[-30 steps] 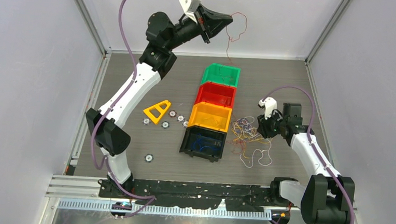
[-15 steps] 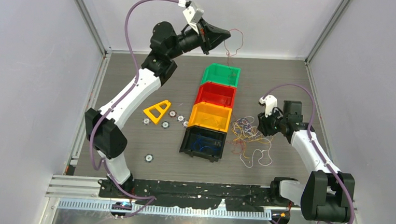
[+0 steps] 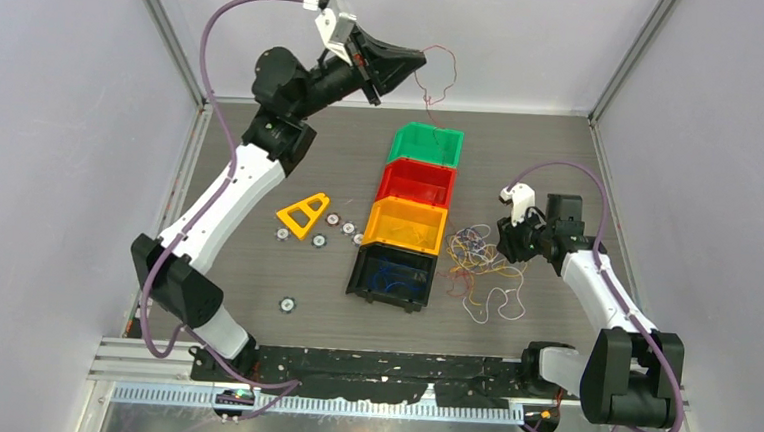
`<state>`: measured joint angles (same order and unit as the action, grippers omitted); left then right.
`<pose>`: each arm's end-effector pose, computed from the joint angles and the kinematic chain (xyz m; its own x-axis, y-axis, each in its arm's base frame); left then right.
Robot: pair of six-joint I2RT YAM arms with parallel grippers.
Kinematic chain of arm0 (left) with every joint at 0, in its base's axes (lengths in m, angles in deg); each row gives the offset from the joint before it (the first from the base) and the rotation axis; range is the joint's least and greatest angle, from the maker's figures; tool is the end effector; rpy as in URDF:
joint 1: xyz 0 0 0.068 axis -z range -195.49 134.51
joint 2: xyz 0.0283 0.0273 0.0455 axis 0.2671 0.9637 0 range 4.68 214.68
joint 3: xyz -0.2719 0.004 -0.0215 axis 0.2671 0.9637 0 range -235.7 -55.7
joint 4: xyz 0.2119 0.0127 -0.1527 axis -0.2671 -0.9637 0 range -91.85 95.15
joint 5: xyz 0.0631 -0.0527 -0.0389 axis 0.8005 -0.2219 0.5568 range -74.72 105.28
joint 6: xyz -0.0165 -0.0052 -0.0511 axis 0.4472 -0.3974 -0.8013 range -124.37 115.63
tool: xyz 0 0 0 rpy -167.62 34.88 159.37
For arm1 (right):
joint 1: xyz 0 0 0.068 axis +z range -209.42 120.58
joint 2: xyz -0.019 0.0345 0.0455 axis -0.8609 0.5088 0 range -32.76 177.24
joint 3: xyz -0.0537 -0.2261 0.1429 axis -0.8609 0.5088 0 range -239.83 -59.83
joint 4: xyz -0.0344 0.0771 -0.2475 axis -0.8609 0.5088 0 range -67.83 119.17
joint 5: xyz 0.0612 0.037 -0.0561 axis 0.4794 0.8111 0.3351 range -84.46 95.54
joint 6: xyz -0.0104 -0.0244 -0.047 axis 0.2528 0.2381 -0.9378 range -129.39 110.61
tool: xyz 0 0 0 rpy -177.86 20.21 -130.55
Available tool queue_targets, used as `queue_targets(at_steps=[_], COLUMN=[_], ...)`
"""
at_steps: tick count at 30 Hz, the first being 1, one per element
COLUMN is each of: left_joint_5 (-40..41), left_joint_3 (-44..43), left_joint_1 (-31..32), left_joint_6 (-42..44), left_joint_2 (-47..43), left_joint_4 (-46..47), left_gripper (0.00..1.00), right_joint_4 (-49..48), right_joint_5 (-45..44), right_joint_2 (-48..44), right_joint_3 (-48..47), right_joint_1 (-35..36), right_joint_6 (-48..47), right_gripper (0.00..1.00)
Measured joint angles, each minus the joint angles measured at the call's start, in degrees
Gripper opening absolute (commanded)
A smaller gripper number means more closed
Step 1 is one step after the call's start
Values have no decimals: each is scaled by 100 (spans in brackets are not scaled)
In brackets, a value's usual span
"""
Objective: Untangle the cables
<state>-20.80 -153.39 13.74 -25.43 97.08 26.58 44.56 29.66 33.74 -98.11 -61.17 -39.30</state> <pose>0.3050 -0.1948 0.5059 0.0594 -0.3661 -0.9287 0.9377 0.3395 -0.0738 0.2271 0.0077 0.2103 -0.5543 -0.4383 -0.7076 -0.5856 0.8095 -0.0427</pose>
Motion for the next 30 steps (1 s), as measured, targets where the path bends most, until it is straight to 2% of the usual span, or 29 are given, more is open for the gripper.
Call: queue_targets(at_steps=[12, 18, 30], left_joint_5=[-68, -284, -240], left_joint_3=[164, 203, -979], left_joint_1=[-144, -149, -151], left_joint_6=[-17, -321, -415], left_joint_2=[-345, -339, -282], left_joint_4=[153, 282, 442], left_gripper=[0, 0, 0], right_joint_4=[0, 4, 44], right_joint_5=[2, 2, 2], right_joint_2=[79, 79, 103], right_joint_3=[-11, -17, -83], right_joint_1=[-20, -20, -20], right_joint_6=[7, 9, 9], right_gripper=[42, 42, 43])
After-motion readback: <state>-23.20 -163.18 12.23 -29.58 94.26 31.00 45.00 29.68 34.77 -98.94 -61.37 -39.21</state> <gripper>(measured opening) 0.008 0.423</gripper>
